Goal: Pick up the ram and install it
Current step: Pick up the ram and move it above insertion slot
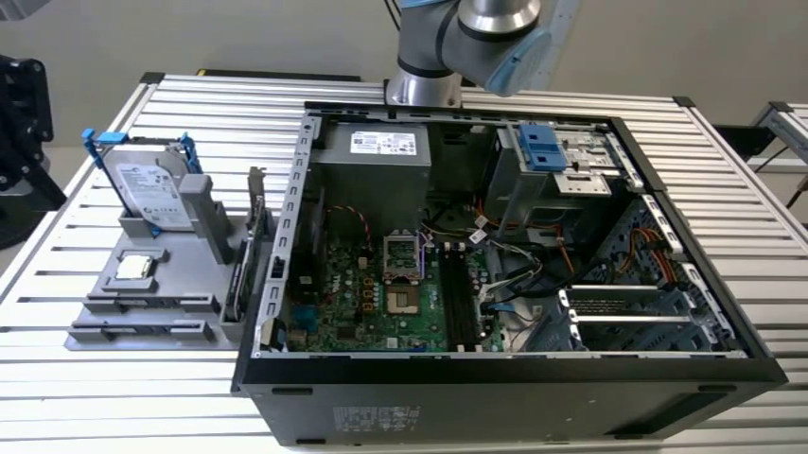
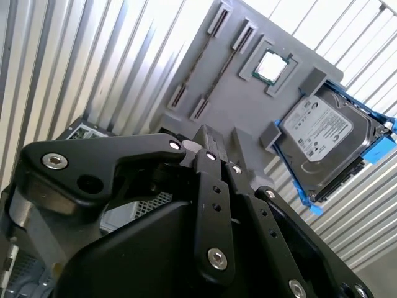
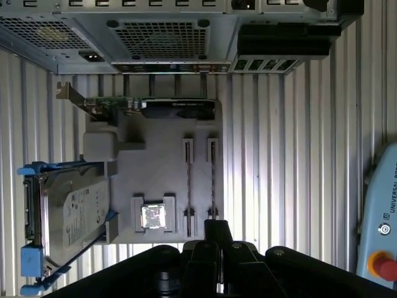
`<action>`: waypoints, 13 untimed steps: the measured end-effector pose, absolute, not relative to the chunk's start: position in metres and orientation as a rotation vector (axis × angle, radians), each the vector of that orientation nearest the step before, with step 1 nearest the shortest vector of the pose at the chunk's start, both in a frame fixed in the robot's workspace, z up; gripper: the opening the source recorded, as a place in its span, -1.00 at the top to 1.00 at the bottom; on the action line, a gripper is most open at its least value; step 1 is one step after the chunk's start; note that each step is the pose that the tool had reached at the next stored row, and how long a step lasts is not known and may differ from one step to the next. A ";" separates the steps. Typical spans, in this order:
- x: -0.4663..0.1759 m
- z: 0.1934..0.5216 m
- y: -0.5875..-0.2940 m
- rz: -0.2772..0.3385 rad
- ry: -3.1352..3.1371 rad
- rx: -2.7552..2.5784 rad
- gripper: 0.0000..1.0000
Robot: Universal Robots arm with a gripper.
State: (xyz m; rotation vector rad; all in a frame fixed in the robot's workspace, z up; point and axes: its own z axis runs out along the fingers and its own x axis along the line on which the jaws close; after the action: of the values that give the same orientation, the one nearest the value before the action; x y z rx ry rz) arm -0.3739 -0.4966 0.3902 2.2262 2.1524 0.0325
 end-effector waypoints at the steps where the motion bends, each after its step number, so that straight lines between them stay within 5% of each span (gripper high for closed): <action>1: -0.374 0.390 -0.497 0.032 2.150 2.229 1.00; 13: -0.374 0.390 -0.497 0.029 2.126 2.253 1.00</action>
State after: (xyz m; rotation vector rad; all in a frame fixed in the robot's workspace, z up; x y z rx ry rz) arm -0.3742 -0.4966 0.3902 2.2529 2.1264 0.0294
